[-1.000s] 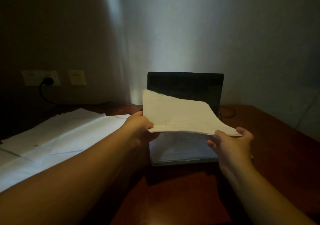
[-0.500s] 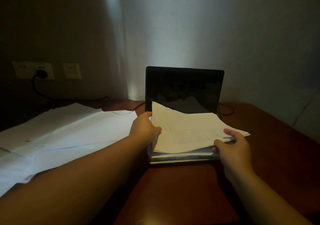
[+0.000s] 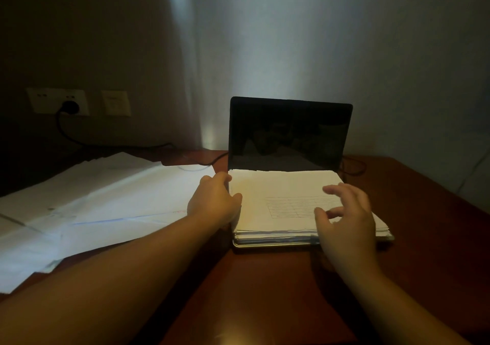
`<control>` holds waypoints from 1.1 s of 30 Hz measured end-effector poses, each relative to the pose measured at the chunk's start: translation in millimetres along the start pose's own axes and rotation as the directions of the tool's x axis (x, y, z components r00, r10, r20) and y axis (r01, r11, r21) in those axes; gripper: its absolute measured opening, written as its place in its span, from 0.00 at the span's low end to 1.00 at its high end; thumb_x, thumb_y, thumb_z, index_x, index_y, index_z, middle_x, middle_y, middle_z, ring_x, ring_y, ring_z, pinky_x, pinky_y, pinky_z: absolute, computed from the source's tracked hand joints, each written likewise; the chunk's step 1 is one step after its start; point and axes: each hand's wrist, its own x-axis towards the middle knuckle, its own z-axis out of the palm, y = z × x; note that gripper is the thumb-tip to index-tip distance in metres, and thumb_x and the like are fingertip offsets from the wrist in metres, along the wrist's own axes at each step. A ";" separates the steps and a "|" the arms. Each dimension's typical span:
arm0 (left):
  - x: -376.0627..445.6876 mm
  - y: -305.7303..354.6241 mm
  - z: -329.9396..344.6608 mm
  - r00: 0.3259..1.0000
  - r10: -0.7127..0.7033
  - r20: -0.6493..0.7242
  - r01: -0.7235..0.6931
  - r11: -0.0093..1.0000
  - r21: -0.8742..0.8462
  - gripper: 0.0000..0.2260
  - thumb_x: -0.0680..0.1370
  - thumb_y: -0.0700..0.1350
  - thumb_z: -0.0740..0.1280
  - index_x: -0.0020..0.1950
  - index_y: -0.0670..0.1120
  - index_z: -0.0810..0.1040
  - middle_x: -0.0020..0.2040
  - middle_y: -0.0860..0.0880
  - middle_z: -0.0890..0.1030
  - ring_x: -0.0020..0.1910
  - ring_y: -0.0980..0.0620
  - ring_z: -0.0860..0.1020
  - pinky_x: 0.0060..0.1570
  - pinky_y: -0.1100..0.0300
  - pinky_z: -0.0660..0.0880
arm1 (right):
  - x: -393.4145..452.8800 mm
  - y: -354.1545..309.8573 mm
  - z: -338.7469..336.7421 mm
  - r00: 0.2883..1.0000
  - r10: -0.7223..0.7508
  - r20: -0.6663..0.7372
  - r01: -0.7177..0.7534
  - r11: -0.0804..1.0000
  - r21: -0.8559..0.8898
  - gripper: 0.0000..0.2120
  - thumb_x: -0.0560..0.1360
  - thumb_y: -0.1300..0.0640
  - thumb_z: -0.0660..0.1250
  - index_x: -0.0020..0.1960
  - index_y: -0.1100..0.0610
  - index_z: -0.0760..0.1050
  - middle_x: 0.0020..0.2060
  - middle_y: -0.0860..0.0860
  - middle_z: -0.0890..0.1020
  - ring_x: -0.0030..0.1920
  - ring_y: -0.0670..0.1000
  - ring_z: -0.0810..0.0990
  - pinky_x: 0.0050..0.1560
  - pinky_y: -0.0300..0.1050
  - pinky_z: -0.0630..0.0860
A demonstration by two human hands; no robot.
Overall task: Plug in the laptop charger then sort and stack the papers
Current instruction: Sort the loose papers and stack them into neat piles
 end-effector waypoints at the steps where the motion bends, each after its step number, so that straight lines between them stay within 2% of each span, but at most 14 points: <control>1: 0.1 -3.1 -4.0 1.000 -0.001 -0.002 0.001 1.000 -0.001 0.20 0.78 0.53 0.70 0.68 0.54 0.72 0.67 0.49 0.75 0.52 0.48 0.79 0.56 0.53 0.80 | -2.6 -2.5 4.9 0.999 -0.035 0.022 0.036 0.999 -0.040 0.17 0.74 0.61 0.72 0.60 0.49 0.76 0.67 0.49 0.71 0.42 0.42 0.77 0.35 0.25 0.68; 4: -2.5 -14.6 -18.2 1.000 -0.010 -0.003 0.010 1.000 0.010 0.16 0.78 0.53 0.70 0.65 0.55 0.73 0.66 0.50 0.76 0.43 0.47 0.82 0.47 0.53 0.83 | -7.1 -12.7 19.6 0.988 -0.138 0.066 0.146 0.980 -0.133 0.15 0.74 0.61 0.73 0.59 0.50 0.77 0.66 0.48 0.73 0.41 0.42 0.77 0.35 0.23 0.67; 7: -4.4 -30.9 -35.3 0.999 0.009 -0.036 -0.009 1.000 -0.002 0.17 0.79 0.51 0.69 0.66 0.55 0.74 0.66 0.50 0.76 0.48 0.47 0.82 0.51 0.52 0.82 | -8.6 -26.5 39.2 0.970 -0.212 0.121 0.229 0.961 -0.157 0.15 0.74 0.60 0.73 0.58 0.50 0.77 0.64 0.49 0.75 0.41 0.41 0.77 0.39 0.23 0.66; 12: -4.3 -65.3 -70.3 0.990 0.060 -0.131 -0.053 0.997 0.056 0.16 0.79 0.52 0.68 0.66 0.54 0.75 0.64 0.52 0.77 0.56 0.52 0.77 0.52 0.61 0.74 | -9.3 -55.1 82.2 0.920 -0.290 0.262 0.332 0.934 -0.134 0.15 0.74 0.58 0.73 0.59 0.48 0.77 0.63 0.46 0.75 0.43 0.41 0.76 0.40 0.24 0.67; 16: -0.7 -92.3 -96.1 0.982 0.047 -0.182 -0.032 0.996 0.087 0.16 0.79 0.52 0.68 0.67 0.55 0.76 0.64 0.52 0.77 0.57 0.52 0.77 0.54 0.59 0.75 | -5.8 -78.3 118.8 0.812 -0.399 0.425 0.478 0.873 -0.095 0.15 0.74 0.56 0.72 0.60 0.47 0.76 0.64 0.44 0.73 0.46 0.44 0.78 0.43 0.25 0.70; 21: 5.6 -123.6 -114.7 0.982 0.041 -0.186 -0.010 0.986 0.165 0.17 0.79 0.53 0.67 0.68 0.55 0.75 0.67 0.52 0.75 0.60 0.53 0.76 0.55 0.62 0.73 | 5.8 -98.7 161.9 0.696 -0.400 0.596 0.547 0.833 -0.080 0.16 0.76 0.54 0.71 0.61 0.42 0.73 0.64 0.40 0.70 0.49 0.43 0.77 0.43 0.26 0.70; 26: 22.0 -133.7 -113.0 0.973 0.060 -0.222 -0.023 0.986 0.164 0.16 0.79 0.54 0.67 0.68 0.57 0.75 0.68 0.53 0.73 0.59 0.54 0.76 0.51 0.67 0.70 | 22.3 -110.7 197.3 0.593 -0.434 0.678 0.635 0.770 -0.063 0.15 0.78 0.52 0.68 0.63 0.44 0.73 0.65 0.40 0.69 0.49 0.45 0.77 0.46 0.32 0.77; 30: 30.3 -132.0 -106.6 0.966 0.093 -0.241 -0.047 0.981 0.188 0.16 0.80 0.55 0.65 0.68 0.59 0.73 0.69 0.55 0.71 0.56 0.54 0.76 0.48 0.68 0.70 | 32.4 -109.7 221.5 0.585 -0.444 0.678 0.633 0.773 -0.040 0.15 0.78 0.54 0.68 0.64 0.46 0.74 0.64 0.41 0.70 0.50 0.42 0.75 0.43 0.26 0.71; 33: 32.3 -136.0 -99.9 0.965 0.112 -0.237 -0.058 0.973 0.224 0.16 0.81 0.56 0.64 0.69 0.59 0.72 0.70 0.56 0.69 0.52 0.55 0.77 0.45 0.68 0.71 | 31.1 -98.9 234.1 0.601 -0.451 0.660 0.612 0.791 -0.017 0.13 0.78 0.54 0.69 0.62 0.47 0.75 0.64 0.42 0.71 0.49 0.43 0.75 0.46 0.28 0.72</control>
